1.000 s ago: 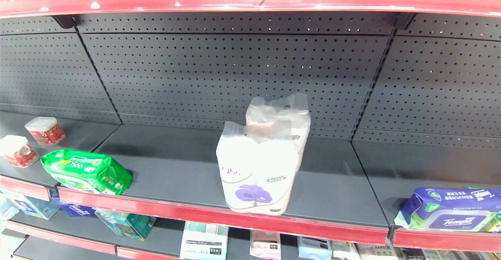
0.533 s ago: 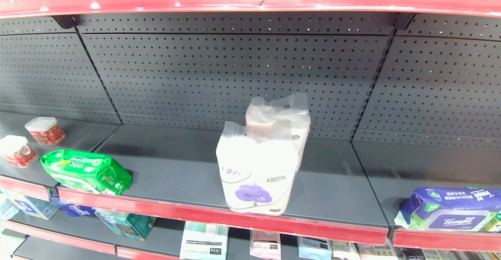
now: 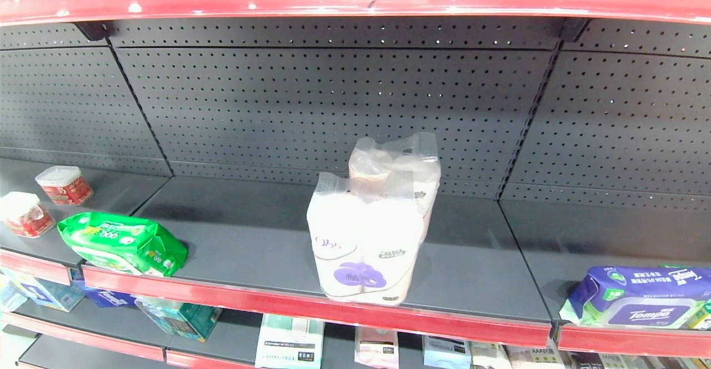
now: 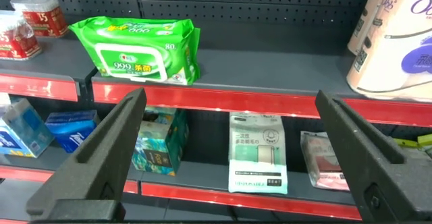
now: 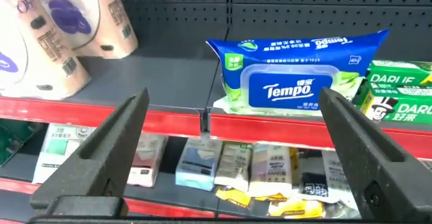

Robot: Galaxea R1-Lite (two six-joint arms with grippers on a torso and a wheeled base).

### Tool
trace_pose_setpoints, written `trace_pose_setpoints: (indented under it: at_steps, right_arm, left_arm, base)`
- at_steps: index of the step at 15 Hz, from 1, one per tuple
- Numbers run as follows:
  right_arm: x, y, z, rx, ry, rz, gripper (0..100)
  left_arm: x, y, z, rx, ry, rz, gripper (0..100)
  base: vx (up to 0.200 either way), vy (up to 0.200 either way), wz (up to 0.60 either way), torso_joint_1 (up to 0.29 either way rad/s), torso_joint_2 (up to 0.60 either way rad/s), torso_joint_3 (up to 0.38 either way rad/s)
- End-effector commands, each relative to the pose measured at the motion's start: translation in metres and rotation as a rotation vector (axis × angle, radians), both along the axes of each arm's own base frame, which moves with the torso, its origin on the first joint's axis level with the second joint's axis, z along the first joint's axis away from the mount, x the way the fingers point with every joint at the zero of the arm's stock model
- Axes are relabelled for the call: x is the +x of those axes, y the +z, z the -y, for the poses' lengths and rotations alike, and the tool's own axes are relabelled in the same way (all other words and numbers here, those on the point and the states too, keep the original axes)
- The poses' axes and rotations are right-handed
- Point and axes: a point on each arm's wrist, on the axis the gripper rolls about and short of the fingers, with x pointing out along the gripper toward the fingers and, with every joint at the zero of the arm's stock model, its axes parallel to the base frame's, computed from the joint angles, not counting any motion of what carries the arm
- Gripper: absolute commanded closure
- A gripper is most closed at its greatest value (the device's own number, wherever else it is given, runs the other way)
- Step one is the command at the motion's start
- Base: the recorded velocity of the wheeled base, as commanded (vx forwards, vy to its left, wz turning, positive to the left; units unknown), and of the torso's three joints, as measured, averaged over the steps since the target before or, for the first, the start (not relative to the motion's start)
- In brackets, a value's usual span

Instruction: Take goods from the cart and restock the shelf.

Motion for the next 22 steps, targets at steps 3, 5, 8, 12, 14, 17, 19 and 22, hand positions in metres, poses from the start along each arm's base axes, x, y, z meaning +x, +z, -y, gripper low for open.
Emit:
trace_pose_setpoints:
  at_steps: [3,5,8,12,14,17,19,22]
  right_arm:
    - [0.0,0.0,0.0,0.0,0.001,-0.001,0]
    - [0.0,0.0,0.0,-0.002,0.001,-0.001,0]
    - [0.0,0.0,0.0,-0.006,0.001,-0.001,0]
    - [0.0,0.0,0.0,-0.011,0.001,-0.001,0]
    - [0.0,0.0,0.0,-0.011,0.001,-0.001,0]
    - [0.0,0.0,0.0,-0.011,0.001,-0.001,0]
    - [0.0,0.0,0.0,-0.011,0.001,-0.001,0]
    - [0.0,0.0,0.0,-0.011,0.001,-0.001,0]
  left_arm:
    - [0.0,0.0,0.0,0.0,0.0,0.0,0]
    - [0.0,0.0,0.0,0.001,-0.001,0.0,0]
    - [0.0,0.0,0.0,0.001,-0.003,0.0,0]
    - [0.0,0.0,0.0,-0.008,-0.007,0.0,0]
    - [0.0,0.0,0.001,-0.001,-0.057,0.0,0]
    - [0.003,0.091,0.001,-0.115,-0.087,0.08,0]
    - [0.029,0.168,0.001,-0.207,-0.058,0.098,0]
    - [0.082,0.172,-0.011,-0.106,0.342,-0.094,0]
  base:
    - [0.0,0.0,-0.6,-0.001,0.0,0.001]
    - [0.0,0.0,-0.6,0.005,0.0,-0.002]
    - [0.0,0.0,-0.6,-0.001,0.0,0.001]
    - [0.0,0.0,-0.3,0.0,0.0,0.0]
    - [0.0,0.0,0.0,0.0,0.0,0.0]
    - [0.0,0.0,0.0,0.0,0.0,0.0]
    - [0.0,0.0,0.0,0.0,0.0,0.0]
    - [0.0,0.0,0.0,0.0,0.0,0.0]
